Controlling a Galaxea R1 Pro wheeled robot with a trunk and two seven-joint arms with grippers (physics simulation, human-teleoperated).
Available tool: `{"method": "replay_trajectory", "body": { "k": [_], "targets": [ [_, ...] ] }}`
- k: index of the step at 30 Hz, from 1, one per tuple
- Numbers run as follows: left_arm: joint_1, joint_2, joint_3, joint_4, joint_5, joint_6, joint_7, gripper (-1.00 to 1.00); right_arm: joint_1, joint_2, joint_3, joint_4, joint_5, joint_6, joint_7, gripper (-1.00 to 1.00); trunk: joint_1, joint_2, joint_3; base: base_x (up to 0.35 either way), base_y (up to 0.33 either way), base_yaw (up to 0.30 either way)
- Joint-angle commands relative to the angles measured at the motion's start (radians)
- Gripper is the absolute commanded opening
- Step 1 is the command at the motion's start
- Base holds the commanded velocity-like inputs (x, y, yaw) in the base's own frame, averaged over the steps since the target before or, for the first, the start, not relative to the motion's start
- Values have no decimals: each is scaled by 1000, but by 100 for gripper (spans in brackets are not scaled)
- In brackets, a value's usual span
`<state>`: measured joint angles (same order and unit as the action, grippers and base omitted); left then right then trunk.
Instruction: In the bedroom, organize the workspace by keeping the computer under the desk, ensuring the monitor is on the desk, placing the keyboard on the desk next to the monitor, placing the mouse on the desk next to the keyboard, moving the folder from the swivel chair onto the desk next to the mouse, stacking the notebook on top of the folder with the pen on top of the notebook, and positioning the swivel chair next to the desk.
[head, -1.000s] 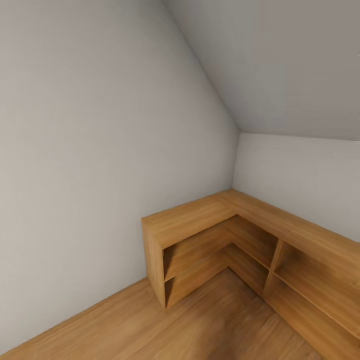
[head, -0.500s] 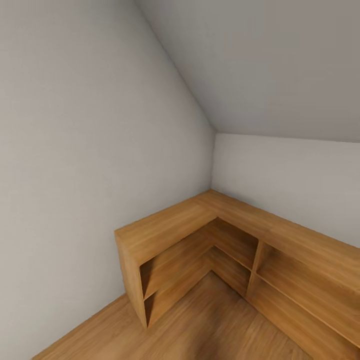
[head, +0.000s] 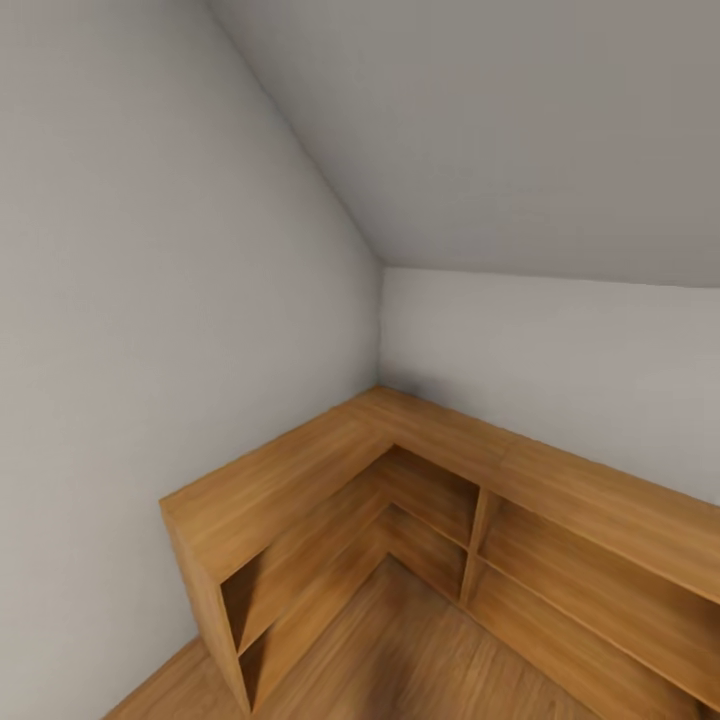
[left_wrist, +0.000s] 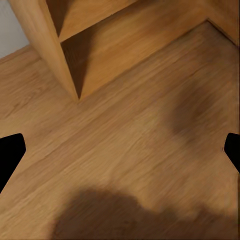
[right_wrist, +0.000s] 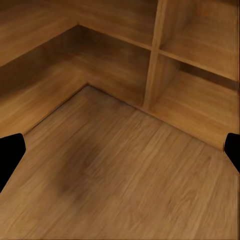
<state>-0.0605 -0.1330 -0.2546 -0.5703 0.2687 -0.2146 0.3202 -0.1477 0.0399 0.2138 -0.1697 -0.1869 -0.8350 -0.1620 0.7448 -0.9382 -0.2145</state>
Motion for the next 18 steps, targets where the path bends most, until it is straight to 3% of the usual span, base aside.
{"method": "replay_trajectory", "body": {
  "k": [1, 18],
  "targets": [
    [-1, 1, -8, 1, 10, -5, 7, 100, -1, 0, 9, 1, -4, -3, -5, 100, 0, -1, -1, 173, 0, -290],
    [-1, 1, -8, 1, 10, -6, 8, 100, -1, 0, 9, 1, 4, -3, -4, 100, 0, -1, -1, 215, 0, -290]
  ]
}}
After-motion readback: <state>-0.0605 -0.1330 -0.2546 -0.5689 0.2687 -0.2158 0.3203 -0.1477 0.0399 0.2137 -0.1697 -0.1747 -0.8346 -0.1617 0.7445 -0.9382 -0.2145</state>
